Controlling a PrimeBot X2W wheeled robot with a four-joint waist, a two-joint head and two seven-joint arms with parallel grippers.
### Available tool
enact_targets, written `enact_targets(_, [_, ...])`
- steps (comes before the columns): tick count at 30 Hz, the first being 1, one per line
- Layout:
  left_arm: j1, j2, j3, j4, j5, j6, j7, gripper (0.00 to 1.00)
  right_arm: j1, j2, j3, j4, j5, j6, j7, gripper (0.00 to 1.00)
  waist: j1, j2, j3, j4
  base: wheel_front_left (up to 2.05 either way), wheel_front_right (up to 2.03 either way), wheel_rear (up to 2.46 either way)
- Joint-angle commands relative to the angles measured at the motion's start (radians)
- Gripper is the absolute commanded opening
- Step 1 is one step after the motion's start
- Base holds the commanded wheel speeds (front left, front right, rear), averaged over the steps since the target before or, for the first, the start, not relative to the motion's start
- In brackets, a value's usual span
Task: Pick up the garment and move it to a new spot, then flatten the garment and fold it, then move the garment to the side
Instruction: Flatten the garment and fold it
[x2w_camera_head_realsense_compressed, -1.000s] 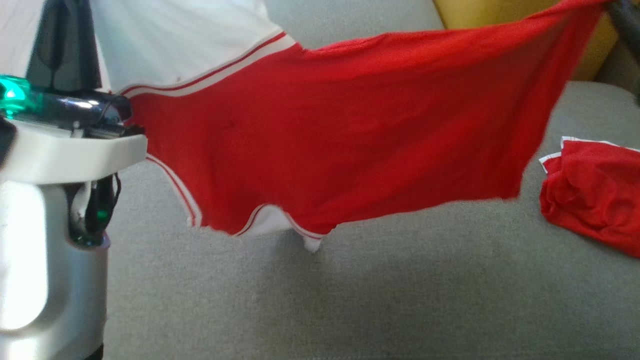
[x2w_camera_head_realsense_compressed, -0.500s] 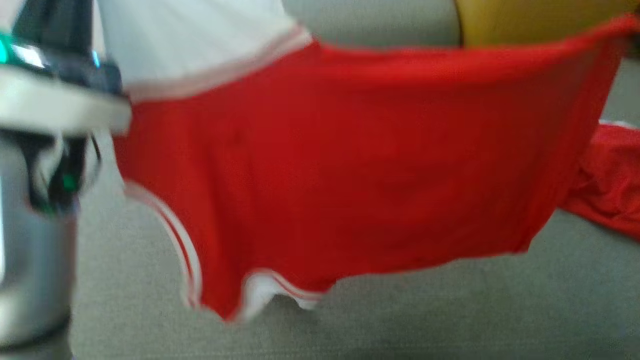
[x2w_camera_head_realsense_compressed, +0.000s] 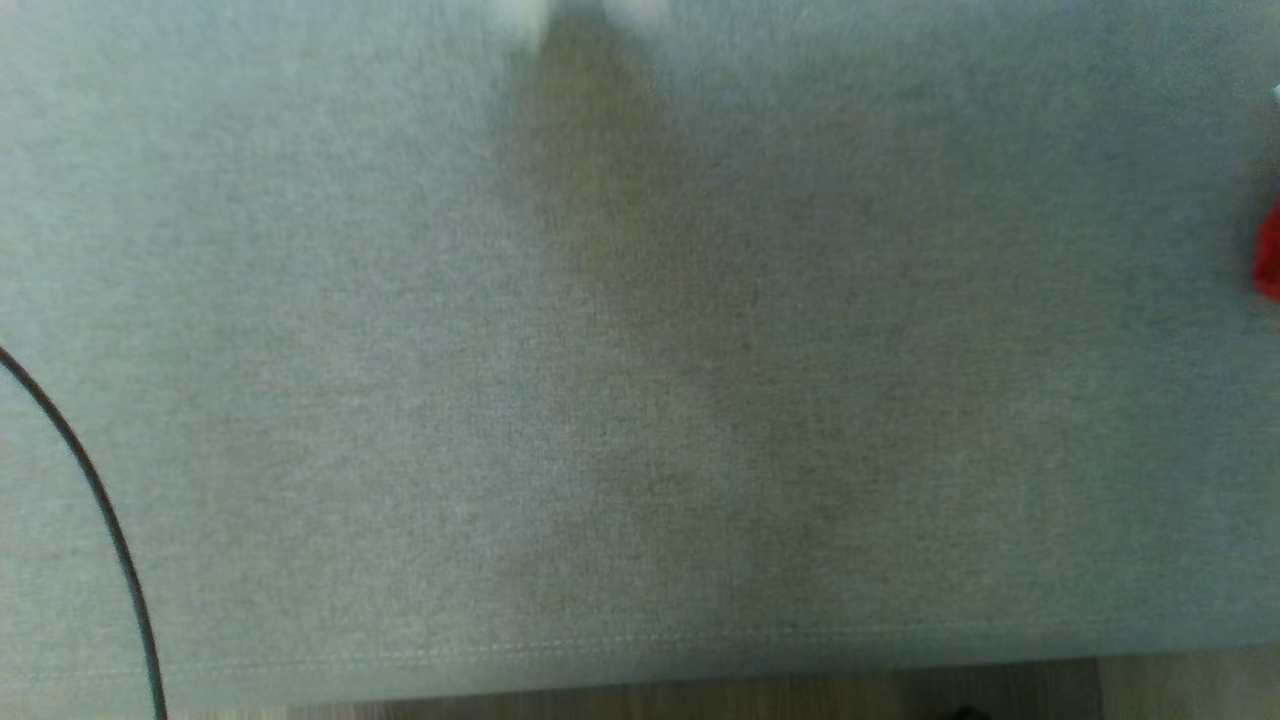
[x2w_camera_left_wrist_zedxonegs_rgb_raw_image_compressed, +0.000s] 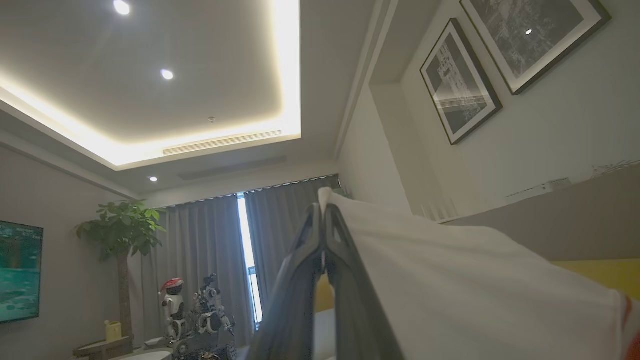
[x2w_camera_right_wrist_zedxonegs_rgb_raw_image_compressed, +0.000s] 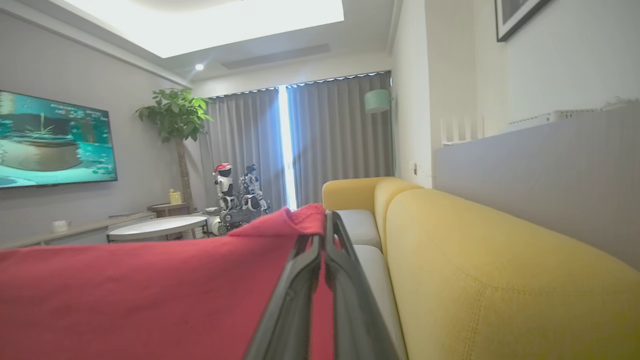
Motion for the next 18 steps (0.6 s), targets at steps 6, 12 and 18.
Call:
enact_targets(6, [-0.031,0.043,-0.006,-0.194,0.091,0.041,-0.004,0.00,-0.026,0.022,0.074,0.149,0.022,-0.001,-0.273,0.00,-0.0006,0.0001,0.070,0.010,0.00,0.00,0.00])
enact_targets(12, [0.171,0.046,-0.024,-0.199,0.082,0.023,-0.004,0.00,0.095,0.016,0.176,0.272,0.157,-0.001,-0.328,0.00,-0.0006,0.0001,0.069,0.035,0.00,0.00,0.00])
enact_targets(18, [0.499,0.026,-0.030,-0.228,0.090,0.076,-0.004,0.00,0.328,-0.023,0.350,0.333,0.316,-0.001,-0.261,0.00,-0.0006,0.0001,-0.008,0.070,0.00,0.00,0.00])
